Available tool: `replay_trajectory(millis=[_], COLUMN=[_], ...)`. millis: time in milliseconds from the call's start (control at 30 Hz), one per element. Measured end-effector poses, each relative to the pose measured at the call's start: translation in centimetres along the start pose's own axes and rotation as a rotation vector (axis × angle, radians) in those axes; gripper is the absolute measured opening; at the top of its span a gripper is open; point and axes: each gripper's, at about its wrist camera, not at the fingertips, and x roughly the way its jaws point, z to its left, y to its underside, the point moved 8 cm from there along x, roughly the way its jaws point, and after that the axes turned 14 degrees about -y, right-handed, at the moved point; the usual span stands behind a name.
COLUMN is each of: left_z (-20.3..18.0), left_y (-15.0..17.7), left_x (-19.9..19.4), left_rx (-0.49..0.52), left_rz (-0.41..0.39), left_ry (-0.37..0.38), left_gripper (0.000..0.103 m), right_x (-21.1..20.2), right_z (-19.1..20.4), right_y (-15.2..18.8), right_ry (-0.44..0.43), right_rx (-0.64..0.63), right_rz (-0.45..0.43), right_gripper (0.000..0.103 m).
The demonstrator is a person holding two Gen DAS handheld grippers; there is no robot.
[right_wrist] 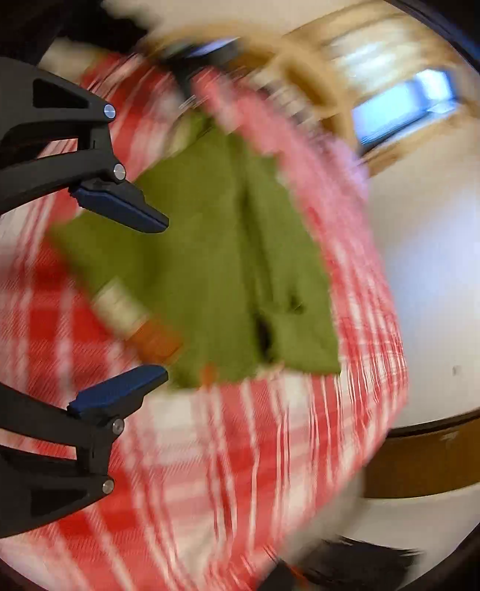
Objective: Fold small clothes
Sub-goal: 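Straighten the folded sweater edges with both grippers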
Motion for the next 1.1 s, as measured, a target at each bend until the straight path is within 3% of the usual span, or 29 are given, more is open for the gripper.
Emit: replay_trajectory(millis=[133, 267, 333, 400, 533, 567, 600, 633, 667, 700, 800, 967, 1100], left_z=[-2.1, -3.4, -3.9, -4.2, -4.0, -4.1, -4.3, -4.6, -4.8, -5.0, -4.7, -3.8, -4.6], left_y=[-1.1, -2.3, -3.2, -3.9, -4.9, -5.0, -5.0, -5.0, -5.0, -4.9, -4.7, -4.9, -5.4], left_x=[0.4, 1.9, 1.9, 1.9, 1.5, 1.5, 1.5, 1.6, 1.8, 2.0, 2.0, 3.0, 3.4], left_rx=[0.16, 0.202, 0.203, 0.183, 0.068, 0.056, 0.053, 0.059, 0.059, 0.049, -0.015, -0.149, -0.144], left_rz=[-0.082, -0.085, -0.101, -0.104, -0.08, -0.075, -0.073, -0.07, -0.064, -0.051, -0.02, 0.029, 0.037], left_ry=[-0.004, 0.038, 0.05, 0.055, 0.132, 0.145, 0.151, 0.155, 0.163, 0.182, 0.234, 0.308, 0.309], left_gripper=[0.074, 0.075, 0.075, 0.075, 0.075, 0.075, 0.075, 0.075, 0.075, 0.075, 0.075, 0.075, 0.075], right_x=[0.4, 1.6, 2.8, 4.4, 6.5, 7.0, 7.5, 8.0, 8.5, 8.7, 8.2, 8.2, 9.5], right_z=[1.8, 2.6, 3.1, 4.1, 6.1, 6.4, 6.5, 6.4, 6.2, 5.9, 4.4, 0.4, -1.2], right_y=[3.7, 5.5, 6.3, 7.0, 5.4, 4.8, 4.2, 3.8, 3.5, 2.5, -0.9, -6.0, -6.8], right_ry=[0.221, 0.359, 0.372, 0.329, 0.333, 0.304, 0.261, 0.225, 0.161, 0.087, -0.02, -0.084, -0.138], right_rx=[-0.281, -0.531, -0.612, -0.674, -0.839, -0.838, -0.821, -0.799, -0.747, -0.653, -0.471, -0.146, 0.038], right_rz=[0.133, 0.211, 0.243, 0.265, 0.218, 0.213, 0.218, 0.234, 0.267, 0.274, 0.205, 0.057, 0.019], right_gripper=[0.074, 0.074, 0.074, 0.074, 0.074, 0.074, 0.064, 0.02, 0.006, 0.006, 0.006, 0.006, 0.006])
